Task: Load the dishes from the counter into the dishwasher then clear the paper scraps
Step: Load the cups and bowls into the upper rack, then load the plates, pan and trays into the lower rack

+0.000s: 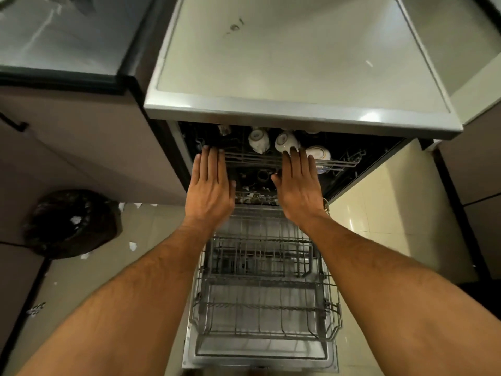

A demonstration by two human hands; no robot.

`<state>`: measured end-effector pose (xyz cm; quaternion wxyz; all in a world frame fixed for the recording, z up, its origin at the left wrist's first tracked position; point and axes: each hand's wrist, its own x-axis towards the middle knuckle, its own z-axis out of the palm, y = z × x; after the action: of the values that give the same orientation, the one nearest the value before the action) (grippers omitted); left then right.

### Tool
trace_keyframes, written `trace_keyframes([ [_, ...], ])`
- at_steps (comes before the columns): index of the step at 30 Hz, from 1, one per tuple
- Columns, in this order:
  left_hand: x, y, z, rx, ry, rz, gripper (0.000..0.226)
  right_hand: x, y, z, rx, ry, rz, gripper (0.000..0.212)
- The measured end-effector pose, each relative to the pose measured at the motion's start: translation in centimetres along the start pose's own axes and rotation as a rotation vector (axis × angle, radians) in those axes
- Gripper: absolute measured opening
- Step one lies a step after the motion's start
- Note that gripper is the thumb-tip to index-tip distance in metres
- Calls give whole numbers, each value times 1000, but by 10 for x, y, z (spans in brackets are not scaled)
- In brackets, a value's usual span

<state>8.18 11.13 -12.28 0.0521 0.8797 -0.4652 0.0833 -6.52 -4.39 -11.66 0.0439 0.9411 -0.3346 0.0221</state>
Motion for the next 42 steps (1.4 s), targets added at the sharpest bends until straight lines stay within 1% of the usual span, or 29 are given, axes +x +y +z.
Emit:
trace_keyframes([
  [4,-43,-32,-55,2,-8,-31,71,-28,-43,-52,64,58,-5,62],
  [11,-95,-94,-155,-57,34,-111,70,-57,-134,-147,140,124,-61,64],
  [15,-114,-127,-199,-81,66,-131,72,-68,-173,-182,152,119,-72,64],
  [19,-139,-199,-255,-53,112,-217,74,-65,-239,-234,128,150,-128,64],
  [24,-153,-277,-293,-16,162,-324,76,-38,-314,-276,140,202,-192,66],
  [30,-134,-343,-321,10,204,-406,76,10,-385,-308,218,272,-275,63],
  [35,-96,-394,-325,10,234,-422,77,69,-433,-316,264,292,-305,62],
  [42,-13,-472,-318,32,271,-443,77,183,-486,-313,270,314,-327,64],
])
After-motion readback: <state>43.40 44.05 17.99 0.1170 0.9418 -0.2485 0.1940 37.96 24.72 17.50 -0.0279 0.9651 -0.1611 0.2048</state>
